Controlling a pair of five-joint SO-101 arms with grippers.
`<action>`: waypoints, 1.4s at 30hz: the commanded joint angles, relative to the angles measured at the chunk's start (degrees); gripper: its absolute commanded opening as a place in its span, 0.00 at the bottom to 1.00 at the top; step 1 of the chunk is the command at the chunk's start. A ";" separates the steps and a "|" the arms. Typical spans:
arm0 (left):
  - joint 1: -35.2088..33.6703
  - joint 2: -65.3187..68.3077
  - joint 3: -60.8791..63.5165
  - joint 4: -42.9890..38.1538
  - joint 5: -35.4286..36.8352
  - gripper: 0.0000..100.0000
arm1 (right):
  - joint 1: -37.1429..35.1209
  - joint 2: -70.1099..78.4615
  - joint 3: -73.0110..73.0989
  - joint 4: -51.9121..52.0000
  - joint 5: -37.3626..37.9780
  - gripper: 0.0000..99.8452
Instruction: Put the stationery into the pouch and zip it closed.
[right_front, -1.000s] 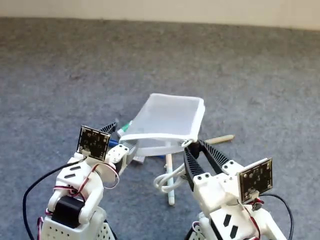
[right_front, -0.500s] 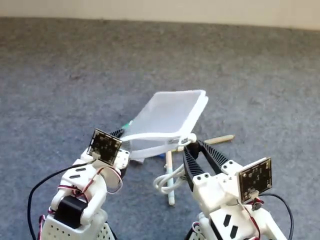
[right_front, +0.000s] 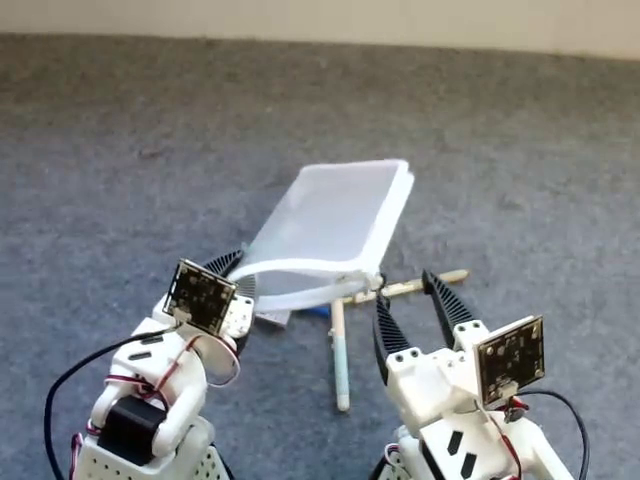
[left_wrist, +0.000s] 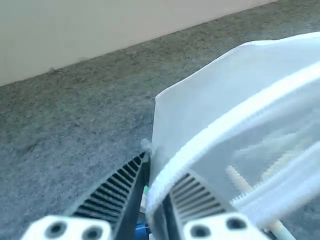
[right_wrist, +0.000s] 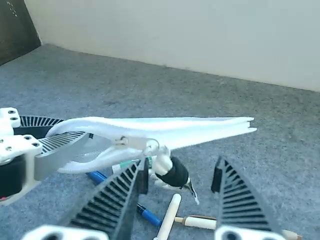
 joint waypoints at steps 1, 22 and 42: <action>0.66 0.31 -4.18 0.09 -2.73 0.01 | -0.48 -0.04 -2.42 -0.04 -0.09 0.20; -3.65 31.78 -19.38 -2.11 -2.73 0.01 | -0.75 1.71 -11.65 8.75 -0.26 0.31; -16.48 50.15 -51.74 21.01 -0.79 0.01 | 8.92 30.37 -12.00 8.31 -3.43 0.31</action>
